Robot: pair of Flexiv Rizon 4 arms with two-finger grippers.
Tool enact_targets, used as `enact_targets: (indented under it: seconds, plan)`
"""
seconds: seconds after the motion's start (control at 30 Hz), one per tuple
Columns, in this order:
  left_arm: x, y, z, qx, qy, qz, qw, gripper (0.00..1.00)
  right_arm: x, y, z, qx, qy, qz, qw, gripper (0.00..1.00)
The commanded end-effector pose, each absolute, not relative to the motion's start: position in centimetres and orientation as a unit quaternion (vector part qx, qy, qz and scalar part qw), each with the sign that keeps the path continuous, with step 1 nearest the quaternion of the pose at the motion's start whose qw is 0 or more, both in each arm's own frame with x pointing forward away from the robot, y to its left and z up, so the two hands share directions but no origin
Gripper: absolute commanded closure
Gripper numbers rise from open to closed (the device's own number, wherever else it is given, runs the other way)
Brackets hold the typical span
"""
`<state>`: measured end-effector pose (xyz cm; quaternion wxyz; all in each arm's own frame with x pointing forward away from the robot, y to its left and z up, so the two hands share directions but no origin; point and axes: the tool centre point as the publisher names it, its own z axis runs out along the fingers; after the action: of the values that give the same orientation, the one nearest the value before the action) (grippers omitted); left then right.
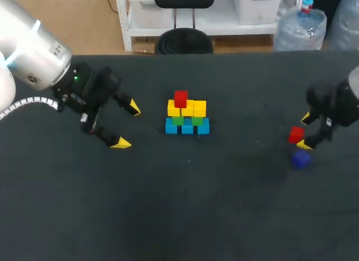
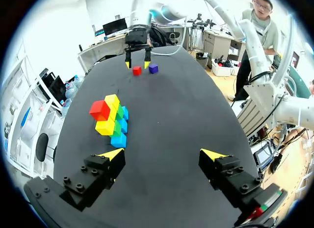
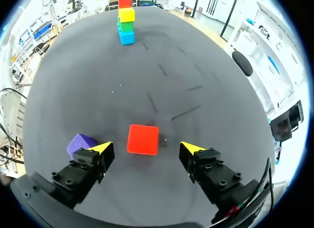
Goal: Place the blue cubes, place green cubes on the blue cubes, place the yellow cubes on the green cubes, then place the red cubes on the yellow cubes, and place purple cube on the red cubes.
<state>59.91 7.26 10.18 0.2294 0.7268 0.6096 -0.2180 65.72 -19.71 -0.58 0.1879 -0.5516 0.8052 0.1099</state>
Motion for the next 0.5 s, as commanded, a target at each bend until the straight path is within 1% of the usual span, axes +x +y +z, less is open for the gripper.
enact_targets:
  seconds: [0.03,0.07,0.1,0.13,0.17,0.2,0.23,0.27,0.37,0.4,0.43,0.5]
  plan:
    - [59.91,7.31,10.19,0.727,0.609,-0.218,0.229,0.00,66.51,-19.56,-1.02,-0.553,0.804,0.114,0.188,0.34]
    - [59.91,7.31,10.19,0.727,0.609,-0.218,0.229,0.00,66.59,-19.52,-1.03,-0.553,0.803,0.115,0.188,0.44]
    - [59.91,7.31,10.19,0.727,0.609,-0.218,0.229,0.00,66.66,-19.49,-1.08,-0.553,0.803,0.115,0.188,0.47]
    - [59.91,7.31,10.19,0.727,0.609,-0.218,0.229,0.00,66.74,-19.47,-1.14,-0.554,0.803,0.116,0.188,0.47]
    - [59.91,7.31,10.19,0.727,0.609,-0.218,0.229,0.00,66.81,-19.46,-1.23,-0.554,0.803,0.116,0.187,0.44]
    - [59.91,7.31,10.19,0.727,0.609,-0.218,0.229,0.00,66.90,-19.45,-1.33,-0.554,0.803,0.117,0.187,0.44]
    - [59.91,7.31,10.19,0.727,0.609,-0.218,0.229,0.00,66.96,-19.42,-1.37,-0.554,0.803,0.117,0.186,0.45]
    - [59.91,7.31,10.19,0.727,0.609,-0.218,0.229,0.00,67.05,-19.38,-1.39,-0.554,0.803,0.118,0.186,0.49]
    - [59.91,7.31,10.19,0.727,0.609,-0.218,0.229,0.00,67.24,-19.27,-1.41,-0.555,0.802,0.120,0.186,0.52]
    - [59.91,7.31,10.19,0.727,0.609,-0.218,0.229,0.00,67.29,-19.25,-1.43,-0.555,0.802,0.120,0.186,0.54]
    - [59.91,7.31,10.19,0.727,0.609,-0.218,0.229,0.00,67.34,-19.24,-1.46,-0.555,0.802,0.120,0.186,0.59]
    - [59.91,7.31,10.19,0.727,0.609,-0.218,0.229,0.00,67.45,-19.23,-1.52,-0.555,0.802,0.121,0.187,0.76]
